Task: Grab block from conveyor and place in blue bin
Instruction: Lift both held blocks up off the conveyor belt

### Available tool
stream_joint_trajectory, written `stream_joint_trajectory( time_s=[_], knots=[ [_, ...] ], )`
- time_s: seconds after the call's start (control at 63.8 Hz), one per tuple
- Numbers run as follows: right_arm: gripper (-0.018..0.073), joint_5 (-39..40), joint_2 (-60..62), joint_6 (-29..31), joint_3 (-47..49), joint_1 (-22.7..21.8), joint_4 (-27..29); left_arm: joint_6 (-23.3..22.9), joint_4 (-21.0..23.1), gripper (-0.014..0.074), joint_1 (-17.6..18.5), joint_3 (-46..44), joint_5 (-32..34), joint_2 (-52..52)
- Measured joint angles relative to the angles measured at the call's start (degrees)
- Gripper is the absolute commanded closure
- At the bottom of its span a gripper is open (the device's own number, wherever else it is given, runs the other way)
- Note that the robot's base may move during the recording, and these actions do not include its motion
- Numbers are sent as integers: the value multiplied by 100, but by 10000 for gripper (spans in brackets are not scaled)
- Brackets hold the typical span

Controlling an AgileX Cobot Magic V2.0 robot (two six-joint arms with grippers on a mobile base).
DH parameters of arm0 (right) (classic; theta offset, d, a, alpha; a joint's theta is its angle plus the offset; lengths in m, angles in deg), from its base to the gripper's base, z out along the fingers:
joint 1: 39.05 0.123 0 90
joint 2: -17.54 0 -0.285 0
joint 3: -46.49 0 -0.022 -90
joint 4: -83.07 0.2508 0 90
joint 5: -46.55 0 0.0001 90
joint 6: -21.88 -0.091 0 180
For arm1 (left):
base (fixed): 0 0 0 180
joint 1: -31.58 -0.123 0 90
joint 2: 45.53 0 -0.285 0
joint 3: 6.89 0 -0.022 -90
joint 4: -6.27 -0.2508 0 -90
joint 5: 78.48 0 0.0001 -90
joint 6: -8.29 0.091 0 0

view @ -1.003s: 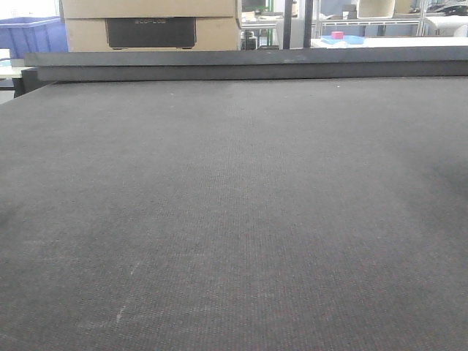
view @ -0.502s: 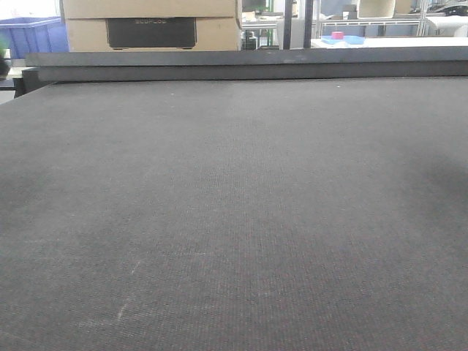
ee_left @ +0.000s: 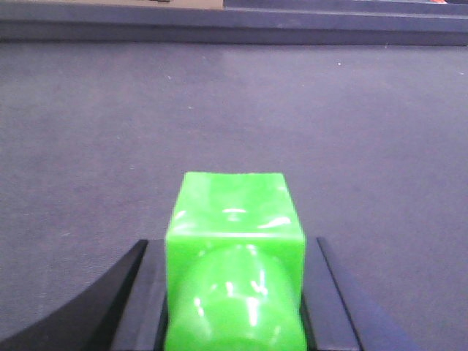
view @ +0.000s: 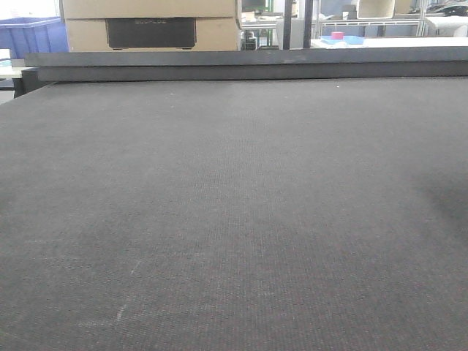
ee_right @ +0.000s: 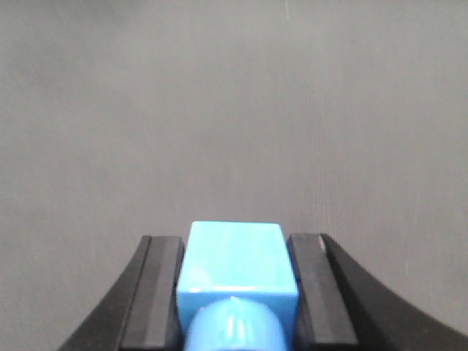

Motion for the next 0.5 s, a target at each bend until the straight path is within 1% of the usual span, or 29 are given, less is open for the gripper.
stream_joint_trajectory(
  time_s=[0.204, 0.376, 0.502],
  knots=[
    [721, 242, 798, 13, -142, 28, -31, 0, -152, 707, -59, 200, 84, -815],
    [721, 629, 1223, 13, -142, 28, -31, 5, -206, 707, -59, 202, 463, -1144],
    [721, 681, 1432, 13, -142, 28, -113, 5, -216, 707, -59, 202, 519, -1215]
  ],
)
